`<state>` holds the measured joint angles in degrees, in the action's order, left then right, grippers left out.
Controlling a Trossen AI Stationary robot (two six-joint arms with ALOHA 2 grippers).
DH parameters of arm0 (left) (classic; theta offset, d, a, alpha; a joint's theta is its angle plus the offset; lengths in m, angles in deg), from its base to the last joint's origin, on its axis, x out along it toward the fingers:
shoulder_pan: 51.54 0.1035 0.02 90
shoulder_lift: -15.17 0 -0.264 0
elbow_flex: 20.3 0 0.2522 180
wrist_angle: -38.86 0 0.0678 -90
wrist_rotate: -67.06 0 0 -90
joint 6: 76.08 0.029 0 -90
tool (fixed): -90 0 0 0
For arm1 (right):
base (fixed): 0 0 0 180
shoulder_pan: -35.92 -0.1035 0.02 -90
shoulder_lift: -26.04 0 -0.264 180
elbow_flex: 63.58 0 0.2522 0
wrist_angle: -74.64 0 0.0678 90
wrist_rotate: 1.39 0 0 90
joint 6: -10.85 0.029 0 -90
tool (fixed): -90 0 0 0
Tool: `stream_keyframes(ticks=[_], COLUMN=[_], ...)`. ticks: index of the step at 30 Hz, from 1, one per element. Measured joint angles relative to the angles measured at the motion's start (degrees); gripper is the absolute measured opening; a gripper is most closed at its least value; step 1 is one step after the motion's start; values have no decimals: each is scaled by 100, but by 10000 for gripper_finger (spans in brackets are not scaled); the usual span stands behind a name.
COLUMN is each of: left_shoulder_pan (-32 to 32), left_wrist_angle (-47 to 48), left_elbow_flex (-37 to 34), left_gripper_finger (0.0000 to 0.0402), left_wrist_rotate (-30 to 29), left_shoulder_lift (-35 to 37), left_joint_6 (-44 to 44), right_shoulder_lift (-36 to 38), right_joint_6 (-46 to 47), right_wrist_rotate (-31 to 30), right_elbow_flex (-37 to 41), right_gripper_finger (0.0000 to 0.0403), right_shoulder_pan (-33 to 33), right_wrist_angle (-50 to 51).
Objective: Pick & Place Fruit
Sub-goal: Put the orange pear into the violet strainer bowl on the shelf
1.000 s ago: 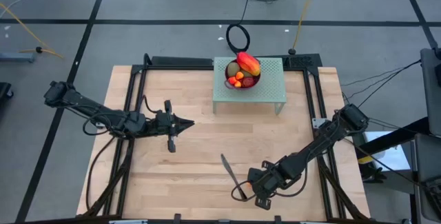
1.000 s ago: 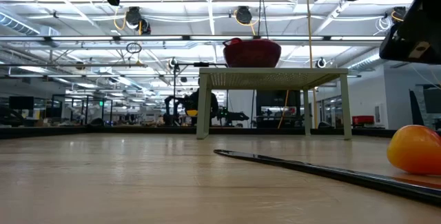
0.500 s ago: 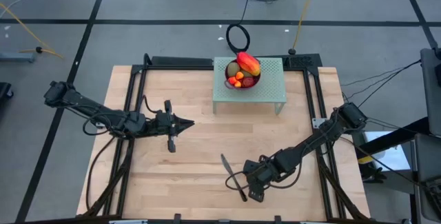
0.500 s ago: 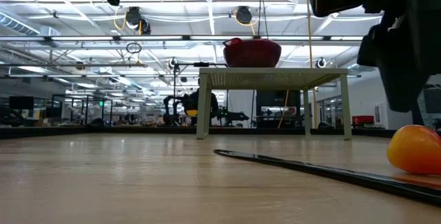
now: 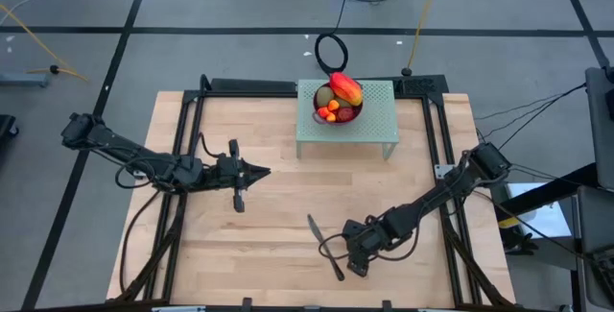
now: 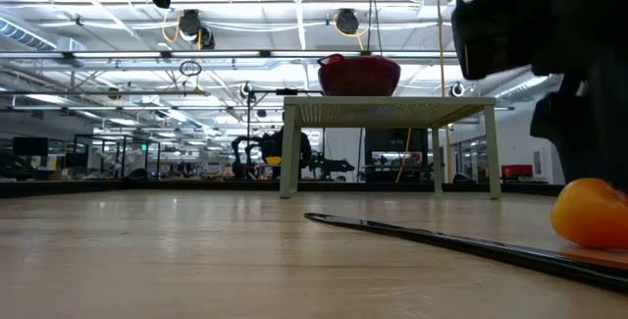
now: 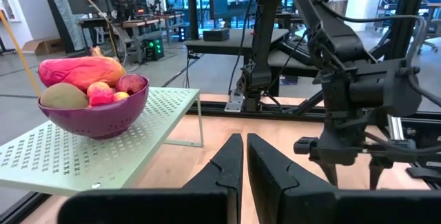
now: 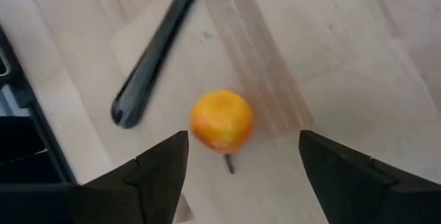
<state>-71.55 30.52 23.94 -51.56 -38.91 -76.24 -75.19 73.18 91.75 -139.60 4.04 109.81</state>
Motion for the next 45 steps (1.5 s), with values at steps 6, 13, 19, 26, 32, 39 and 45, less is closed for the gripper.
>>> stream_keyframes(ticks=[6, 13, 19, 26, 32, 39, 45], left_shoulder_pan=[0, 0, 0, 2, 7, 7, 7], left_wrist_angle=[0, 0, 0, 0, -7, -39, -43], left_elbow_flex=[0, 0, 0, 2, 4, 4, 4], left_gripper_finger=[21, 21, 21, 21, 21, 21, 21], left_wrist_rotate=[0, 0, 0, 0, 0, -2, 0], left_shoulder_lift=[-2, 0, -2, 0, -2, -2, -2], left_joint_6=[177, 157, 155, 147, 142, 157, 142], right_shoulder_lift=[2, 2, 2, -36, -335, -334, -341], right_joint_6=[4, 2, -6, -39, 84, 129, 129], right_wrist_rotate=[-5, -29, -296, -304, -227, -470, -510], right_elbow_flex=[40, 42, 42, 42, 16, 21, 29], right_gripper_finger=[266, 265, 265, 265, 265, 251, 204], right_shoulder_pan=[-2, -4, -4, -6, -38, -45, -65], right_wrist_angle=[-47, -343, -259, -277, -348, -315, -265])
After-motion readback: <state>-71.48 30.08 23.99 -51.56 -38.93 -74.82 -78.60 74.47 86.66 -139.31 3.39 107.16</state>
